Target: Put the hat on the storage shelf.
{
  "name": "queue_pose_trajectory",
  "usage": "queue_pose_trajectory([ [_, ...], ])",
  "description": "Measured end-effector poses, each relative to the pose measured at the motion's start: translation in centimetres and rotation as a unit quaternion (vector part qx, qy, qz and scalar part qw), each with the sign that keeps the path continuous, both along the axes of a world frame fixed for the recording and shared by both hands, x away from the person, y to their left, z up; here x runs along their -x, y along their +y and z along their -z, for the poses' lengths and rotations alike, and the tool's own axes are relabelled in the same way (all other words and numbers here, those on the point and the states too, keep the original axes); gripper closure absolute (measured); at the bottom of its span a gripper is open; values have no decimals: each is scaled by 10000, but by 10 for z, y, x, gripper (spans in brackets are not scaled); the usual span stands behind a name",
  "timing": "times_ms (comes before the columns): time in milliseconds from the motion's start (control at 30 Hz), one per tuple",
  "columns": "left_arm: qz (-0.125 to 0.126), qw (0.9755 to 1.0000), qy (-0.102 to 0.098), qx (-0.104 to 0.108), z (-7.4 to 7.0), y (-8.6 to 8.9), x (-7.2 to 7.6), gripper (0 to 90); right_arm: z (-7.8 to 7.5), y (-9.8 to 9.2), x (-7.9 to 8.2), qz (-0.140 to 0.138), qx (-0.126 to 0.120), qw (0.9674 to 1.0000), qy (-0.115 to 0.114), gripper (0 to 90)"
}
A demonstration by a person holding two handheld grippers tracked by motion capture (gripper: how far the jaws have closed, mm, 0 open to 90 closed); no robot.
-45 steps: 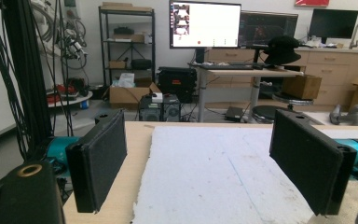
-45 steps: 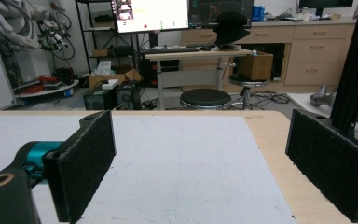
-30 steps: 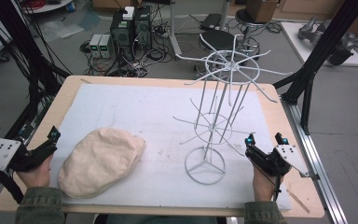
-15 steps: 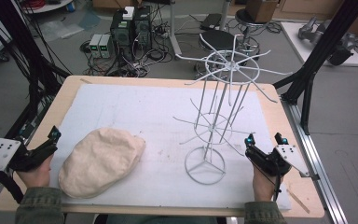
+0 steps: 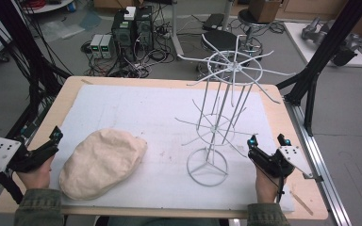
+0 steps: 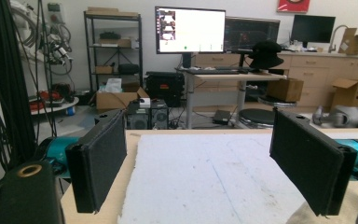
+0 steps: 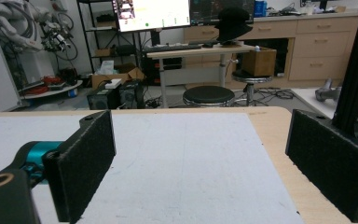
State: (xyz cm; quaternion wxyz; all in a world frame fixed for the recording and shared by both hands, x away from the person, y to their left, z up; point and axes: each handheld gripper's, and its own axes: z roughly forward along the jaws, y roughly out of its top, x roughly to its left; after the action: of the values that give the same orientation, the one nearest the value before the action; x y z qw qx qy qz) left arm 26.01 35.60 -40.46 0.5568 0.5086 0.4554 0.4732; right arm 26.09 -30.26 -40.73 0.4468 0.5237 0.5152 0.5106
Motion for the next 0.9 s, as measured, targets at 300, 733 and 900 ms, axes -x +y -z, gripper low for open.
queue_pose_trajectory([
  [300,276,9995,144,-90,-6,-4,-1,189,0,0,0,-25,4,10000,-1,75],
  [733,658,9974,275,-124,-10,-9,-3,189,0,0,-1,-45,-8,10000,8,75],
  [900,808,9958,388,-206,-11,-11,-4,189,0,0,-1,-58,-4,10000,10,75],
])
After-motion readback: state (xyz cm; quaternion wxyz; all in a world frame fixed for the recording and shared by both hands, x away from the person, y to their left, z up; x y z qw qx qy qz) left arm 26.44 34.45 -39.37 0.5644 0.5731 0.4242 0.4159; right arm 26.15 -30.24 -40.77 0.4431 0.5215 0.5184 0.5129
